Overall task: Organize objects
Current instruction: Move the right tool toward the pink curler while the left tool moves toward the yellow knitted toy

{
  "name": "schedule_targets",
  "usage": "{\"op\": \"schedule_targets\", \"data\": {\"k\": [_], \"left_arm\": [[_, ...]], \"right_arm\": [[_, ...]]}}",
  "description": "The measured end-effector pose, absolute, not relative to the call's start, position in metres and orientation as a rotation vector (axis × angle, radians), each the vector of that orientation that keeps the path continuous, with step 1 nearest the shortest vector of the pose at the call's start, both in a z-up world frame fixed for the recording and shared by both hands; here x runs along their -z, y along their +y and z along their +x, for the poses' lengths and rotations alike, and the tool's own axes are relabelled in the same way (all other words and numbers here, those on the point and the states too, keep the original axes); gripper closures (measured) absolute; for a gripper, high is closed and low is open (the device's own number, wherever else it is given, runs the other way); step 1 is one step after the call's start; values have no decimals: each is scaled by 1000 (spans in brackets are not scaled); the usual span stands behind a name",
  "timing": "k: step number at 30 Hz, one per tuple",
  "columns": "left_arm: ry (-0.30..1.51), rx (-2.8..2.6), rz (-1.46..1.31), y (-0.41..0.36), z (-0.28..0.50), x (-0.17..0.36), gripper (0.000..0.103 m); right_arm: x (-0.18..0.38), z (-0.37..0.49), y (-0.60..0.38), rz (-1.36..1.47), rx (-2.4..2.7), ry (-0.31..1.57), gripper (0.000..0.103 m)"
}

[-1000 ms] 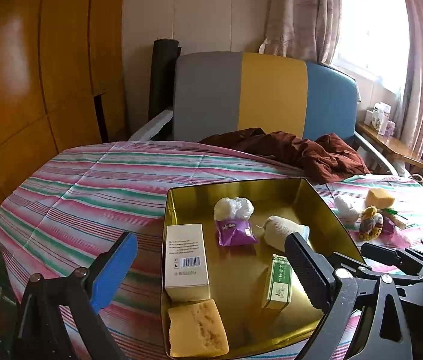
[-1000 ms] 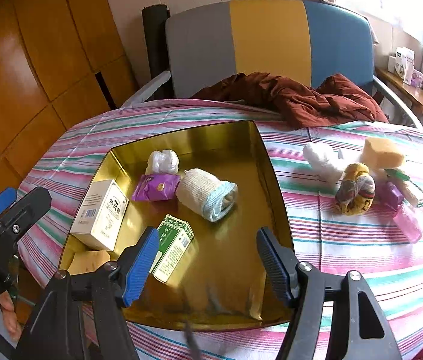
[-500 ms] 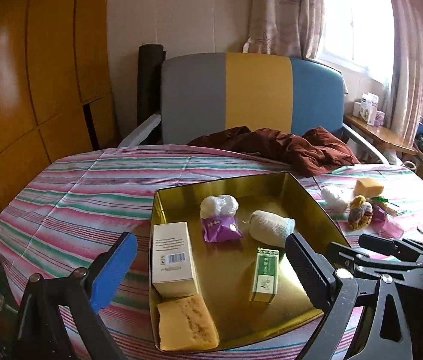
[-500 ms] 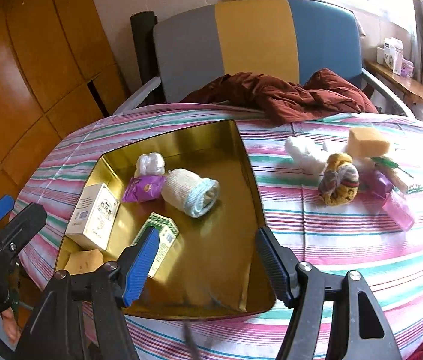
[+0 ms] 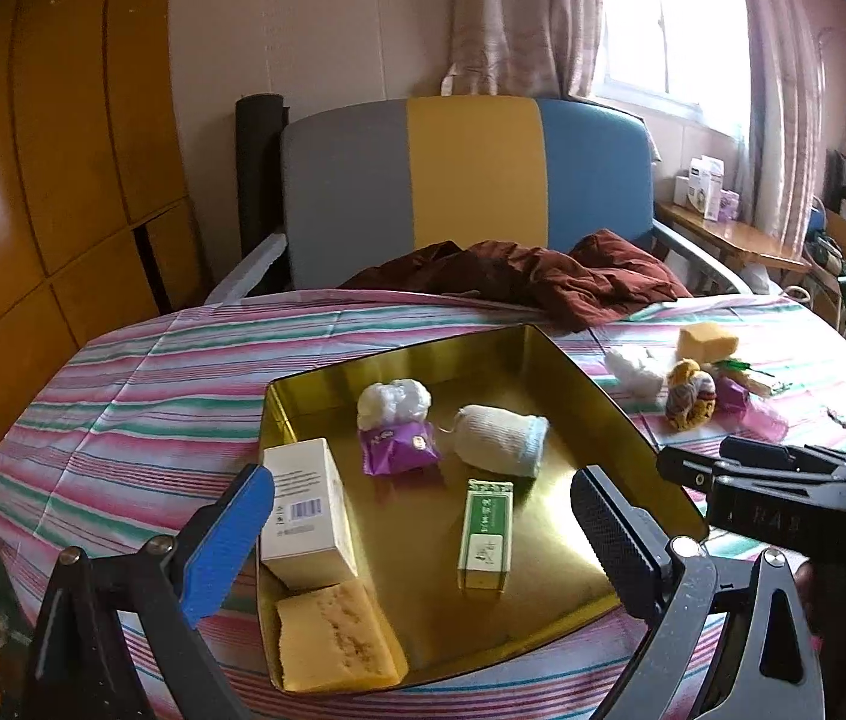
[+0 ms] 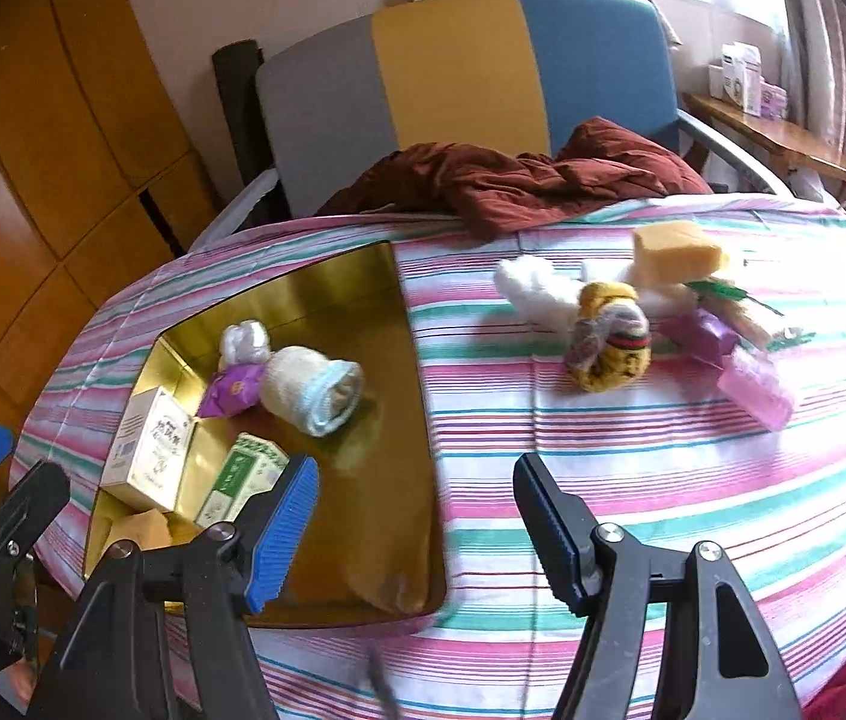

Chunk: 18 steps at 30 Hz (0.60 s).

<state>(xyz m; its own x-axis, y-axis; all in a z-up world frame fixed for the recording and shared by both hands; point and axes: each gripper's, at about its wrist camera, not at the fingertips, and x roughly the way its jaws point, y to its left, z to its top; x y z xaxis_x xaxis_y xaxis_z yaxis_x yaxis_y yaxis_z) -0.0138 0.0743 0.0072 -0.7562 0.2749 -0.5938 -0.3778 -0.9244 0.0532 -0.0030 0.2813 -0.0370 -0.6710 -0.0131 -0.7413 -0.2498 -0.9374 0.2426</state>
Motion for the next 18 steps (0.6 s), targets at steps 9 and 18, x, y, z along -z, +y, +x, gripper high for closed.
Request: {"op": "schedule_targets", "data": {"k": [9, 18], "left_arm": [[274, -2577, -881, 90, -10, 2, 2], [282, -2502, -908, 104, -7, 11, 2]], "right_arm": [[45, 13, 329, -1203, -2585, 578, 35], [47, 38, 412, -1180, -2373, 743, 35]]}}
